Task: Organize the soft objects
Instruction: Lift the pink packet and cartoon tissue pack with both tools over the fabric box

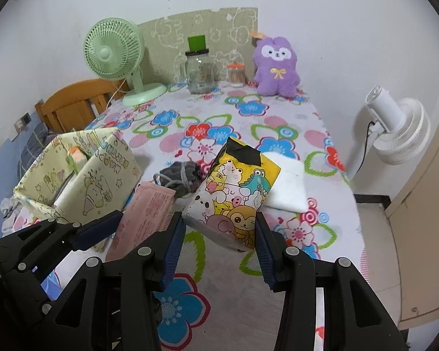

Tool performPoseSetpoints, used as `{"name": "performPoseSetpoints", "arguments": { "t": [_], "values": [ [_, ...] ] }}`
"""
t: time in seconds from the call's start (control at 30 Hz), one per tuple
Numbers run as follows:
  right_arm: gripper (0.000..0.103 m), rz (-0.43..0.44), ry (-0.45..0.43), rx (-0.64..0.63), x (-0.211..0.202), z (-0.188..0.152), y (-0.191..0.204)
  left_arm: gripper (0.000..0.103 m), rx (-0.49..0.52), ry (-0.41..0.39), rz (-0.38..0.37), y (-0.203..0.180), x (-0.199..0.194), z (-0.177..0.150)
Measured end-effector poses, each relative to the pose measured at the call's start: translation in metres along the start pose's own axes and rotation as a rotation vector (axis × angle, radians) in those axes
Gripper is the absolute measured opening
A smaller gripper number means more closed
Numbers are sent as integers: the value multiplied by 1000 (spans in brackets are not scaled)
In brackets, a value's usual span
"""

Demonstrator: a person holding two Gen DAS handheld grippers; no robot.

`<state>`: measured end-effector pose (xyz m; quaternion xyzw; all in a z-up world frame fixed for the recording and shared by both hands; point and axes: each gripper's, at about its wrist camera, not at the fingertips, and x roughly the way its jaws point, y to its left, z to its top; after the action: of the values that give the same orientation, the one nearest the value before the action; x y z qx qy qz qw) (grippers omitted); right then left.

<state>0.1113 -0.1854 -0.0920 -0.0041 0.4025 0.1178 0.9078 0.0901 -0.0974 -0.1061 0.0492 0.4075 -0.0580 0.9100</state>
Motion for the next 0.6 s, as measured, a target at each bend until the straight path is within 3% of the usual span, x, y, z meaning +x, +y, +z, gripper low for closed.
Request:
{"name": "performPoseSetpoints", "arguments": {
  "t": [0.6],
  "values": [
    [49,-40,-90,-61,-48,26,20,40,15,-103,3,12,-49,19]
  ]
}}
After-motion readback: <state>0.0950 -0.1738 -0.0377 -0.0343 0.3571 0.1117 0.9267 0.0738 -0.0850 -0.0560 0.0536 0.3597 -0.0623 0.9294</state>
